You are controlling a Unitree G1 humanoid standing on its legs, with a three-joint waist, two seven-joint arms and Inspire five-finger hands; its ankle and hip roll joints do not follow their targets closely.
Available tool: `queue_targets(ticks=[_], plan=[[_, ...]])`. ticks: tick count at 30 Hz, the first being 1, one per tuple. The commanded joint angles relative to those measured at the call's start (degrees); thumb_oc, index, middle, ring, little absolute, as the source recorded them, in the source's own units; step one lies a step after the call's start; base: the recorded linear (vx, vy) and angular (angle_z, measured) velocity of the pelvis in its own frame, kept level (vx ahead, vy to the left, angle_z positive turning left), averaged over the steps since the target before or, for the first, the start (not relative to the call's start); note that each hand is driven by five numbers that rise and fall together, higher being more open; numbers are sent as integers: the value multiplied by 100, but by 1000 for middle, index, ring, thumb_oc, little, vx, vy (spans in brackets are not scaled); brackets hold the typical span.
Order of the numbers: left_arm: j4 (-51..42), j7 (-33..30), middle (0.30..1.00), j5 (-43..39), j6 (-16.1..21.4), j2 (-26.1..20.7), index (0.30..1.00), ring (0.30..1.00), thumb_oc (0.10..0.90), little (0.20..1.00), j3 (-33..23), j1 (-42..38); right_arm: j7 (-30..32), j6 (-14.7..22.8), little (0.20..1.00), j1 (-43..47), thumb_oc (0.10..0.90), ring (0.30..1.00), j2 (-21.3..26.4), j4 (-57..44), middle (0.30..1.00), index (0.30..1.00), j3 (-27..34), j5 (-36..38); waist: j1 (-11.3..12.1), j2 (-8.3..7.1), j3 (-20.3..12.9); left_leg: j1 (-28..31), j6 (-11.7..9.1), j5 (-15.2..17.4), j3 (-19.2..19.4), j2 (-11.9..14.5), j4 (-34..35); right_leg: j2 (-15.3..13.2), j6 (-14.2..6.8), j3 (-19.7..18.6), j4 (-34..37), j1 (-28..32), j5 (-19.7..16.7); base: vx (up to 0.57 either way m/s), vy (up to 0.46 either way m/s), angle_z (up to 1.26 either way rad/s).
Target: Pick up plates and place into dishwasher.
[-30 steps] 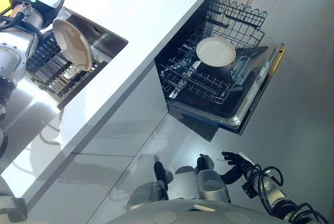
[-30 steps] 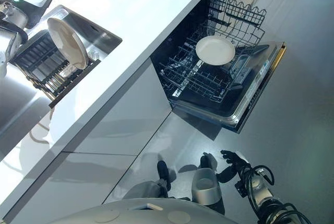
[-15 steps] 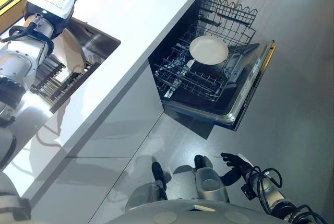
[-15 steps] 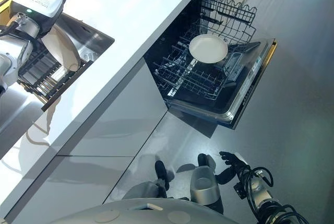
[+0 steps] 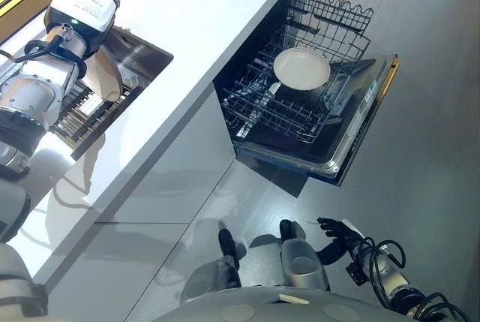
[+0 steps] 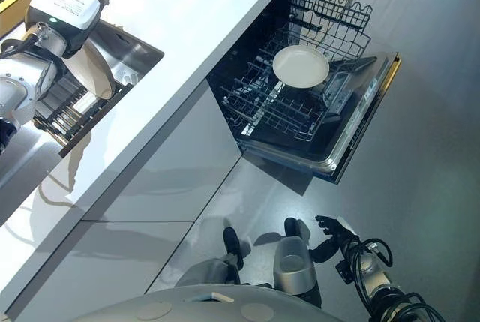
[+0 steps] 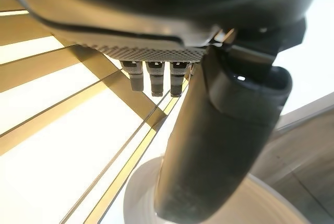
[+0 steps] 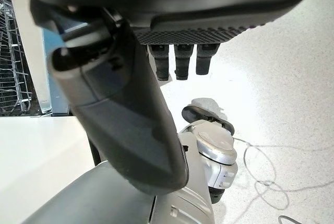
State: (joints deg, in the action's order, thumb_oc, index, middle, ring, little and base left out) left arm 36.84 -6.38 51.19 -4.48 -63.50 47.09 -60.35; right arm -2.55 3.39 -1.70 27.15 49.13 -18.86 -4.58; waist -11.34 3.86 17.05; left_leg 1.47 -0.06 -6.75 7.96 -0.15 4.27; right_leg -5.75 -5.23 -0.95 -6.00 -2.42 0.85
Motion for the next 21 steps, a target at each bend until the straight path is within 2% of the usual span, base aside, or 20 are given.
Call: queue_targets(ticks=[1, 21], plan=[[308, -31, 900, -22, -445, -98, 900, 900, 800, 900, -406, -679, 59, 117, 900, -84, 800, 900, 288, -394, 900, 900, 38, -10, -101, 192, -176, -127, 401, 1062, 66, -547, -706, 311, -252, -56, -215, -697, -334, 0, 0, 0], [541, 690, 900, 94, -223, 229, 900, 900, 800, 900, -13, -763, 94, -22, 900, -66, 800, 900, 386, -478, 900, 900, 155, -84, -133, 364, -181, -2, 350, 1025, -49, -638, -558, 200, -248, 96, -140, -592, -291, -2, 19, 2]])
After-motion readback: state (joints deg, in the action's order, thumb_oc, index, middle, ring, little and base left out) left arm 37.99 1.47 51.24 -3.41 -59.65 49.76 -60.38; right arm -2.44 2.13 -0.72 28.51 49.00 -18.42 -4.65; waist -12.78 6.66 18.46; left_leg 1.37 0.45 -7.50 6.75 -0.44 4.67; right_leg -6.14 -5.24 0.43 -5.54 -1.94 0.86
